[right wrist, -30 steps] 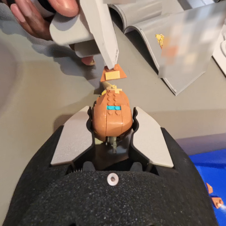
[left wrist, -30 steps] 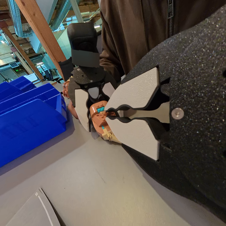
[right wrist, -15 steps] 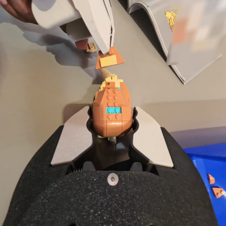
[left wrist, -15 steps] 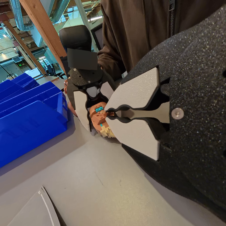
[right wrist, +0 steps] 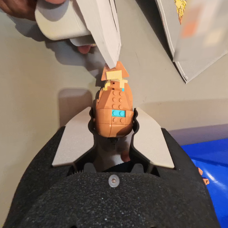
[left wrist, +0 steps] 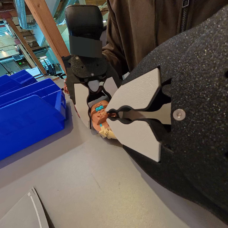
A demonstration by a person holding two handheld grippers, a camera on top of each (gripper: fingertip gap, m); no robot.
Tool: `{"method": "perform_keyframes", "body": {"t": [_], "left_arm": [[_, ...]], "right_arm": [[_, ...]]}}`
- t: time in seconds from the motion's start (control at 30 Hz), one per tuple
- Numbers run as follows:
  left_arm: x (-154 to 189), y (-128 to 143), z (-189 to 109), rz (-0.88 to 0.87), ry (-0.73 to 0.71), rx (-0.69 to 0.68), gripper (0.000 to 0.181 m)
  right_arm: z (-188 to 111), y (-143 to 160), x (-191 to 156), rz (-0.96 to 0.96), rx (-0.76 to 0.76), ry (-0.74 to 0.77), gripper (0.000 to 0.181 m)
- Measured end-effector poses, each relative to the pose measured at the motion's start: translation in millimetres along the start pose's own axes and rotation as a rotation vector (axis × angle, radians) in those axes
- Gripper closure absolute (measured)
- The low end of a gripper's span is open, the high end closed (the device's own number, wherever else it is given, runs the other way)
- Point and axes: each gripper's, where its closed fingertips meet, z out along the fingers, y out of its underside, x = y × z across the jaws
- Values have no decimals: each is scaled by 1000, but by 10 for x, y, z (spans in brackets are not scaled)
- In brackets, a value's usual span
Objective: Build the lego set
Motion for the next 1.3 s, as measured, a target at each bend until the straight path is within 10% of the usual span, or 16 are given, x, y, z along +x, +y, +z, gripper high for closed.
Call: {"method": "perform_keyframes", "body": {"t": [1.3], "left_arm": [[-38, 79, 58, -55, 24, -46, 176]], "right_arm": [[56, 7, -90, 46, -169, -144, 118]]}}
